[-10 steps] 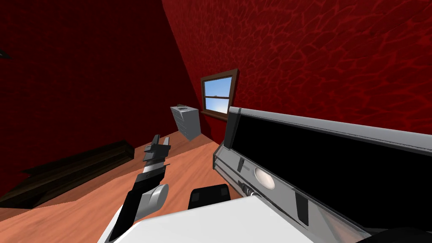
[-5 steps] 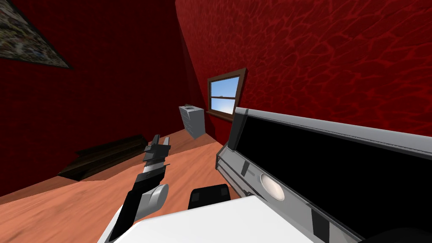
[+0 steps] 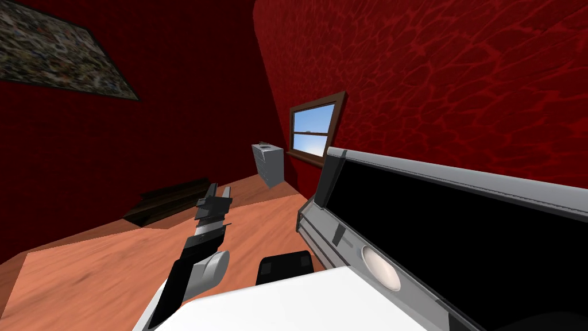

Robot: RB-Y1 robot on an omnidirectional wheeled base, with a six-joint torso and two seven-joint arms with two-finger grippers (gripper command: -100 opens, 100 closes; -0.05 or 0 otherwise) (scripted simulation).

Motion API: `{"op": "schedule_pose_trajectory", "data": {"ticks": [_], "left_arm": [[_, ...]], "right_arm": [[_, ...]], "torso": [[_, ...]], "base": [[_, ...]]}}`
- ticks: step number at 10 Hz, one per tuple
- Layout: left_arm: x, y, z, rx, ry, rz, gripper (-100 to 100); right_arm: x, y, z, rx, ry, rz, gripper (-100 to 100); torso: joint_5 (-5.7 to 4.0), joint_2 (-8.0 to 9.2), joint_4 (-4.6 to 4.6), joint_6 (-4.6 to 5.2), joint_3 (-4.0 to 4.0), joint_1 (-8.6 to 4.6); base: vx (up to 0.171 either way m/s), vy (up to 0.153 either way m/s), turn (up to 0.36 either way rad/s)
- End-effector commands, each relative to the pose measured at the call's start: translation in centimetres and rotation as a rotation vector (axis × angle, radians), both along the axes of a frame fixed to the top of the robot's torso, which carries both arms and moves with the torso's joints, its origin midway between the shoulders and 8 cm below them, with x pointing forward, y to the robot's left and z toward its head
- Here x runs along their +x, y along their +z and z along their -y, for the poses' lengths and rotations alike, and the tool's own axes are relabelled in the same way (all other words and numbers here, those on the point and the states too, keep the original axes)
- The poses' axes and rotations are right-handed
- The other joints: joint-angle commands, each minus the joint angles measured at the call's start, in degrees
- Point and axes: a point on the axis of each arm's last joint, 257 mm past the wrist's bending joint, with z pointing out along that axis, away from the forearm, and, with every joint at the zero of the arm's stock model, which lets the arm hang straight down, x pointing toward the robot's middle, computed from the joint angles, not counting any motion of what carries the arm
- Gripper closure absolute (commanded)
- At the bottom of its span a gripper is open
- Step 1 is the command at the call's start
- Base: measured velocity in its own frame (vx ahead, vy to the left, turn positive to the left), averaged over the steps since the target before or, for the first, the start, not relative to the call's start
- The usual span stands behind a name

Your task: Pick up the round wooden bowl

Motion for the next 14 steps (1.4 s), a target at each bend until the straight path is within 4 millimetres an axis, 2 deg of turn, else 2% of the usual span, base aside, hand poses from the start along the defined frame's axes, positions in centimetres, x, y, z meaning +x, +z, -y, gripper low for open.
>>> {"op": "schedule_pose_trajectory", "data": {"ticks": [1, 2, 3, 6, 8, 11, 14], "left_arm": [[0.0, 0.0, 0.0, 0.000, 0.000, 0.000, 0], [0.0, 0.0, 0.0, 0.000, 0.000, 0.000, 0], [0.0, 0.0, 0.0, 0.000, 0.000, 0.000, 0], [0.0, 0.0, 0.0, 0.000, 0.000, 0.000, 0], [0.0, 0.0, 0.0, 0.000, 0.000, 0.000, 0], [0.0, 0.0, 0.0, 0.000, 0.000, 0.000, 0], [0.0, 0.0, 0.0, 0.000, 0.000, 0.000, 0]], "right_arm": [[-1.9, -0.3, 2.0, -0.046, 0.013, -0.055, -100], [-2.5, -0.3, 2.3, -0.051, 0.009, -0.065, -100], [-3.5, -0.3, 3.7, -0.085, 0.028, -0.098, -100], [-5.9, -0.3, 5.9, -0.131, 0.034, -0.156, -100], [-8.0, 0.1, 8.5, -0.189, 0.057, -0.220, -100], [-10.3, 0.4, 10.6, -0.236, 0.068, -0.284, -100], [-11.2, 0.4, 11.1, -0.253, 0.079, -0.316, -100]], "torso": [[0.00, 0.00, 0.00, 0.00, 0.00, 0.00], [0.01, 0.00, 0.01, -0.05, 0.01, 0.00], [0.00, 0.00, 0.00, -0.02, 0.00, -0.01], [-0.01, 0.00, 0.01, -0.05, 0.00, -0.07], [-0.01, 0.00, 0.01, -0.03, 0.00, -0.08], [-0.03, 0.01, 0.01, -0.02, 0.01, -0.14], [-0.06, -0.01, 0.00, 0.01, 0.00, -0.21]], "base": [[-0.001, -0.005, 0.196], [0.000, -0.014, 0.125], [0.003, -0.017, 0.179], [-0.002, -0.025, 0.126], [-0.001, -0.045, 0.187], [-0.007, -0.053, 0.135], [-0.002, -0.067, 0.082]]}}
